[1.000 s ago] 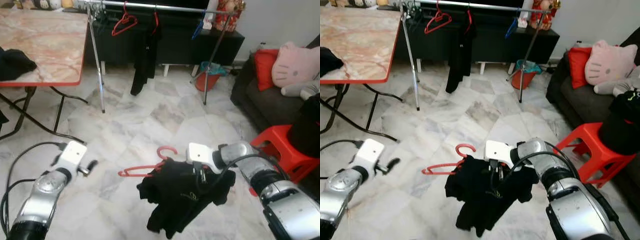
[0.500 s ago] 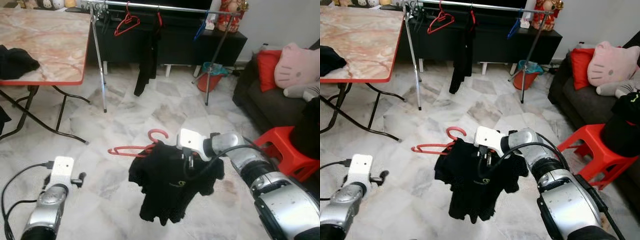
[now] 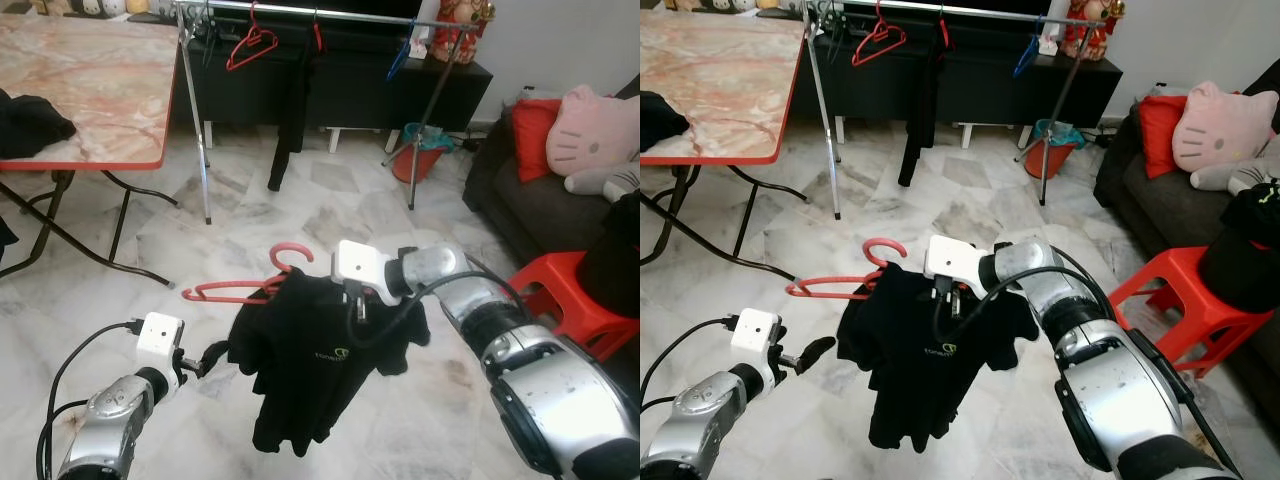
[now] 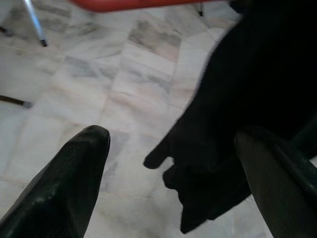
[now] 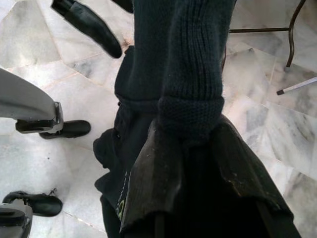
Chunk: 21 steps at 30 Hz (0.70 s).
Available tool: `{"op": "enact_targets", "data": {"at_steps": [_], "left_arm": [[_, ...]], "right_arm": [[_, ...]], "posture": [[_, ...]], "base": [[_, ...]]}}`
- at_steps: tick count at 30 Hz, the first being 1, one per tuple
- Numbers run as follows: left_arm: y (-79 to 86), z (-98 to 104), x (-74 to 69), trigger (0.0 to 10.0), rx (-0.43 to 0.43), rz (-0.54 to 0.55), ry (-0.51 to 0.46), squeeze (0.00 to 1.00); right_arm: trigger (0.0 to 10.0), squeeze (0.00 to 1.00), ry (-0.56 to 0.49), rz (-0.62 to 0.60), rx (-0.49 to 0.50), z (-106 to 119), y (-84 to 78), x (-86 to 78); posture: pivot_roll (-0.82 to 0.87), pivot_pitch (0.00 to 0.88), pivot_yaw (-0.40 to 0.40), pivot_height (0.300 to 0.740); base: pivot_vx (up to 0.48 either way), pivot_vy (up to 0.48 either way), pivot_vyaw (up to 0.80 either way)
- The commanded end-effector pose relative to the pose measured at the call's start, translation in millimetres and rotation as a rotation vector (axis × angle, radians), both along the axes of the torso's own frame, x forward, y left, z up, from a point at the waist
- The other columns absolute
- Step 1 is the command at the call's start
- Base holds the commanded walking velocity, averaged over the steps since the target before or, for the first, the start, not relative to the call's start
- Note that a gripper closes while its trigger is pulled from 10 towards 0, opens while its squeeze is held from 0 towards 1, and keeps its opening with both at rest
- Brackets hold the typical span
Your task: Hang hanger
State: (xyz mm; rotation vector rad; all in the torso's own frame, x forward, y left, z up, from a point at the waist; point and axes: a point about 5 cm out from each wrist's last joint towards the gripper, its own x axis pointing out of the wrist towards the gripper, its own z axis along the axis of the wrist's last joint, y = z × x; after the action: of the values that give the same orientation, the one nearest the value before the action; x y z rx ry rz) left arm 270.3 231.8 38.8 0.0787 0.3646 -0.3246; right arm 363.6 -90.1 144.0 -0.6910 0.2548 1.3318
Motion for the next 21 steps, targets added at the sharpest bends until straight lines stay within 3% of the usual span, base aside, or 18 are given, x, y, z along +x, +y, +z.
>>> {"op": "enact_targets", "data": {"at_steps": [1, 6, 9, 21], "left_arm": [[-2.6, -0.3, 0.7, 10.0, 0.013, -0.012, -0.010, 0.00], [-2.8, 0.6, 0.8, 10.0, -0.005, -0.009, -0.028, 0.00], [-3.4, -0.8, -0.3, 10.0, -0.061, -0.012, -0.042, 0.00], [-12.8, -8.6, -9.3, 10.0, -0.161, -0.083, -0.035, 0.00]], "right_arm": [[0.0, 0.00, -0.023, 0.009, 0.044, 15.5, 1.7, 4.8], [0.0, 0.00, -0.011, 0.069, 0.061, 20.9, 7.9, 2.8], [0.0, 0.00, -0.002, 0.114, 0.024, 21.2, 8.3, 1.1], [0.0, 0.00, -0.009, 0.174, 0.055, 34.8, 12.8, 1.3]], "posture": [[0.13, 0.047, -0.191, 0.740], [0.13, 0.046, -0.188, 0.740], [0.12, 0.041, -0.191, 0.740], [0.10, 0.024, -0.201, 0.740]], "base": [[0.000, 0.000, 0.00], [0.000, 0.000, 0.00], [0.000, 0.000, 0.00], [0.000, 0.000, 0.00]]}}
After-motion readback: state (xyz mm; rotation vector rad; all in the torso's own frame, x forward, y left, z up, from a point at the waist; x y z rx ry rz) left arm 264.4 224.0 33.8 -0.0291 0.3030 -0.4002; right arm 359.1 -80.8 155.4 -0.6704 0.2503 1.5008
